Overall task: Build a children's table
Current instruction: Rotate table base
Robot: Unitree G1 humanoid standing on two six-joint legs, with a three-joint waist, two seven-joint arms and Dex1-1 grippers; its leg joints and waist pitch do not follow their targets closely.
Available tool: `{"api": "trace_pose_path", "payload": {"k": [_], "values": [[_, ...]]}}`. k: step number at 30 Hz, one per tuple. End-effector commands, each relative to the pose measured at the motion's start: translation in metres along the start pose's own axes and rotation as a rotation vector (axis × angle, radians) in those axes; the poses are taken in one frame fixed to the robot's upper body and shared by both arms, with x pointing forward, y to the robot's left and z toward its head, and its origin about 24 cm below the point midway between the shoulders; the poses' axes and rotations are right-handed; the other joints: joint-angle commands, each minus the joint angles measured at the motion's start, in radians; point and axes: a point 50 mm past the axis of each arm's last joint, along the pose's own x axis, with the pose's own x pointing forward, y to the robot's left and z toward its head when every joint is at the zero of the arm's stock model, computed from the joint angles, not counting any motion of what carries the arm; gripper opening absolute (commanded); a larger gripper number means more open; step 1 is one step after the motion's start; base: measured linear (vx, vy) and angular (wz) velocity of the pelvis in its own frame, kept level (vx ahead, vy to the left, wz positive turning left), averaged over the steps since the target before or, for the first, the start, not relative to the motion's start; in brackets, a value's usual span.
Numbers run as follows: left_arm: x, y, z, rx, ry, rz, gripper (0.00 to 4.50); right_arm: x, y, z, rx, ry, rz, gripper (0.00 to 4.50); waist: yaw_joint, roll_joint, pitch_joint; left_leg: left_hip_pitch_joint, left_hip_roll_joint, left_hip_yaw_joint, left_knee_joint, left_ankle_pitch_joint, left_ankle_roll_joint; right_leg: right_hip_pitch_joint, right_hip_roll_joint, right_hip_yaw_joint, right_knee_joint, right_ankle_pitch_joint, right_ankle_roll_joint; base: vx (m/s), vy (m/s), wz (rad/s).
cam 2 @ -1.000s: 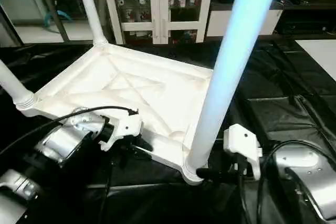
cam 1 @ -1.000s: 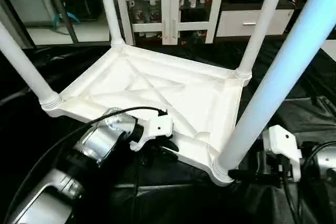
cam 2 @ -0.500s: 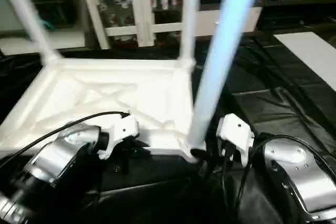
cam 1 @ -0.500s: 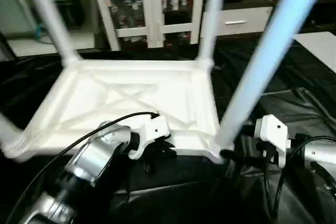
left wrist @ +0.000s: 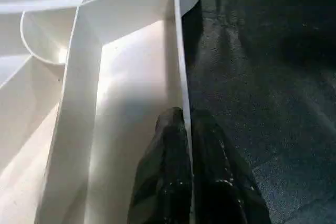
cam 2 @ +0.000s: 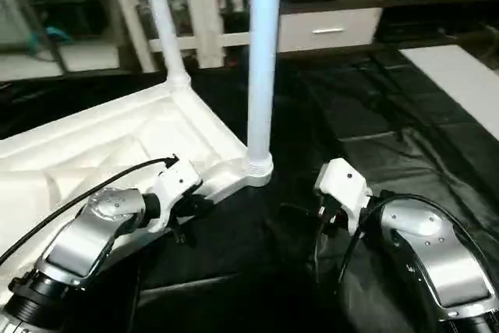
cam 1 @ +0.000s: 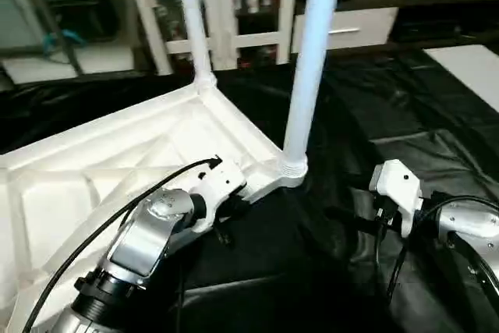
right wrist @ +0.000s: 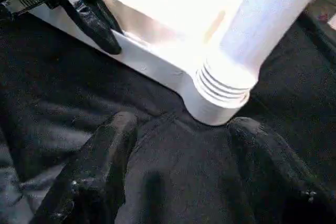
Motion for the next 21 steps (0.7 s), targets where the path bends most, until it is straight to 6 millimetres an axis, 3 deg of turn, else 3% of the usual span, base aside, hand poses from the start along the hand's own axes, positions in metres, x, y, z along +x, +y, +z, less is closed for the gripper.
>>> {"api": "trace_pose_path", "payload": {"k": [1,4,5,8,9,14,16,18,20,21], "values": [[0.002,-0.007,-0.006,0.017,-0.026,-0.057,0.05,-0.003,-0.001,0.003,-0.013,-0.003,-0.008,3.12,0.007,-0.028,-0.052,0.003,0.093,-0.045,-0.074,-0.141,0.122,0.032,-0.072,0.043,-0.075,-0.091,-0.236,0.000,0.000,0.00],[0.000,-0.015,-0.002,0.083,-0.085,-0.155,0.05,-0.003,-0.003,0.004,-0.011,-0.001,-0.020,3.12,0.009,-0.028,-0.051,0.003,0.092,-0.044,-0.075,-0.149,0.125,0.031,-0.073,0.044,-0.077,-0.120,-0.226,0.000,0.000,0.00],[-0.003,-0.016,-0.008,0.103,-0.048,-0.188,0.05,-0.003,-0.003,0.005,-0.014,-0.004,-0.019,3.12,0.011,-0.023,-0.051,0.005,0.092,-0.045,-0.076,-0.156,0.117,0.029,-0.073,0.043,-0.076,-0.134,-0.223,0.000,0.000,0.00],[-0.007,-0.015,-0.012,0.100,-0.014,-0.201,0.05,-0.003,-0.003,0.007,-0.014,-0.008,-0.012,3.12,0.014,-0.027,-0.048,0.010,0.094,-0.043,-0.081,-0.185,0.100,0.024,-0.070,0.045,-0.080,-0.182,-0.213,0.000,0.000,0.00],[-0.009,-0.016,-0.012,0.102,-0.018,-0.223,0.05,-0.003,-0.002,0.008,-0.014,-0.011,-0.006,3.12,0.017,-0.024,-0.048,0.013,0.095,-0.043,-0.082,-0.188,0.090,0.022,-0.070,0.045,-0.080,-0.186,-0.211,0.000,0.000,0.00],[-0.019,-0.010,-0.006,0.141,-0.061,-0.237,0.05,-0.007,0.001,0.010,-0.012,-0.011,0.032,3.12,0.018,-0.023,-0.050,0.015,0.096,-0.040,-0.083,-0.180,0.078,0.021,-0.067,0.047,-0.074,-0.128,-0.214,0.000,0.000,0.00],[-0.019,-0.010,-0.001,0.100,-0.097,-0.240,0.57,-0.008,0.001,0.009,-0.011,-0.009,0.031,3.12,0.018,-0.026,-0.050,0.017,0.096,-0.036,-0.082,-0.179,0.075,0.021,-0.069,0.049,-0.072,-0.114,-0.221,0.000,0.000,0.00],[-0.017,-0.010,0.006,0.090,-0.143,-0.236,0.57,-0.009,0.001,0.008,-0.009,-0.007,0.030,3.12,0.021,-0.026,-0.051,0.013,0.094,-0.036,-0.080,-0.169,0.077,0.024,-0.073,0.049,-0.072,-0.112,-0.227,0.000,0.000,0.00],[-0.015,-0.010,0.010,0.107,-0.172,-0.238,0.79,-0.009,0.001,0.009,-0.009,-0.007,0.029,3.12,0.022,-0.017,-0.051,0.013,0.096,-0.037,-0.080,-0.175,0.073,0.025,-0.071,0.049,-0.071,-0.098,-0.234,0.000,0.000,0.00],[-0.014,-0.010,0.012,0.119,-0.181,-0.244,0.92,-0.009,0.001,0.009,-0.009,-0.007,0.028,3.12,0.019,-0.023,-0.052,0.010,0.095,-0.037,-0.080,-0.173,0.076,0.028,-0.071,0.048,-0.071,-0.090,-0.232,0.000,0.000,0.00]]}}
